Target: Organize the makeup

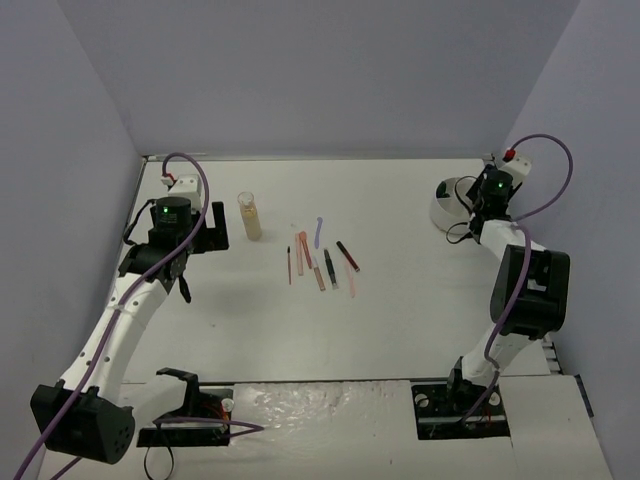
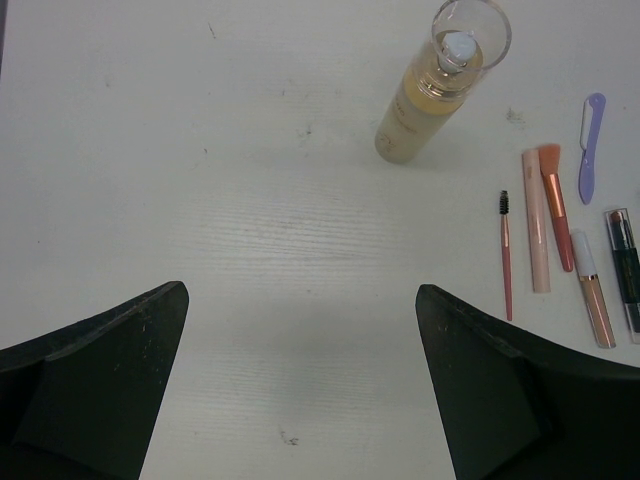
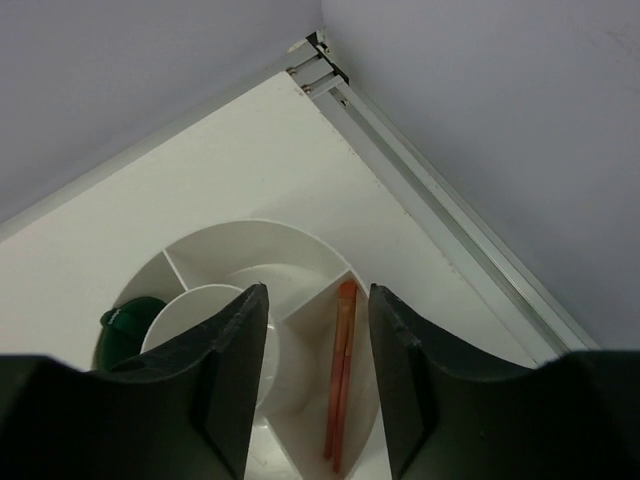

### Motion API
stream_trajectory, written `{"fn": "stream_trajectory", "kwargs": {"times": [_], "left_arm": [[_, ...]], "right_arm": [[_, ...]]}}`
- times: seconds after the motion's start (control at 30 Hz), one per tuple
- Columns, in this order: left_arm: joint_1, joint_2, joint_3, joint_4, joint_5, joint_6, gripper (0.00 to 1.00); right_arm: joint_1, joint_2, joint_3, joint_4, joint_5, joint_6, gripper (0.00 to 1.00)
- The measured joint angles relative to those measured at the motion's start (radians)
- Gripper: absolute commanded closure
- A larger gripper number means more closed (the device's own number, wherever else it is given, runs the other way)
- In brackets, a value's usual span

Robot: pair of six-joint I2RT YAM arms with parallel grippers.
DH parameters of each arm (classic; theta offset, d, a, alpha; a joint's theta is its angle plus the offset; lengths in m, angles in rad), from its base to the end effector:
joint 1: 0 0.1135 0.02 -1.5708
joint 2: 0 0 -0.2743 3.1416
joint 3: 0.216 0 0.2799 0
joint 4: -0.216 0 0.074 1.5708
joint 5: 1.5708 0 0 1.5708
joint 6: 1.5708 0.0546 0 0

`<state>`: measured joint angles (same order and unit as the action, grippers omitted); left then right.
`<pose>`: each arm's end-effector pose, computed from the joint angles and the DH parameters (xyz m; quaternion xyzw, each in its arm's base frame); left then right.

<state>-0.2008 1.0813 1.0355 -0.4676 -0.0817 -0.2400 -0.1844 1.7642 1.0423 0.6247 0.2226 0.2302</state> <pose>0.2740 -0.0512 0.3399 -0.0375 0.8622 -0.0758 0.4995 0.4345 -0.0933 0.2347 0.2245 0.7049 -0.0670 0.6695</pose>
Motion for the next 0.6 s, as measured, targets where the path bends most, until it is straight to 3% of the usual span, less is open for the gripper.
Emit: {"fn": "stream_trajectory", "kwargs": {"times": [0.2, 0.33, 0.43, 0.6], "left_arm": [[0.0, 0.002, 0.004, -0.008, 0.012, -0.013, 0.03], [-0.004, 0.011, 0.01, -0.02, 0.048, -0.064, 0.04], [-0.043, 0.03, 0.014, -0.035, 0.069, -0.113, 0.04], [-0.21, 0.105, 0.045, -0.071, 0.032, -0.187, 0.03]], "right_arm": [[0.002, -0.171, -0.007, -0.085, -0.023, 0.027, 0.25], [0.003, -0.311, 0.037, -0.237, -0.069, 0.059, 0.06], [0.004, -0.412, 0.077, -0.351, -0.13, 0.088, 0.01], [0.009, -0.623, 0.023, -0.455, -0.255, 0.162, 0.0]]}}
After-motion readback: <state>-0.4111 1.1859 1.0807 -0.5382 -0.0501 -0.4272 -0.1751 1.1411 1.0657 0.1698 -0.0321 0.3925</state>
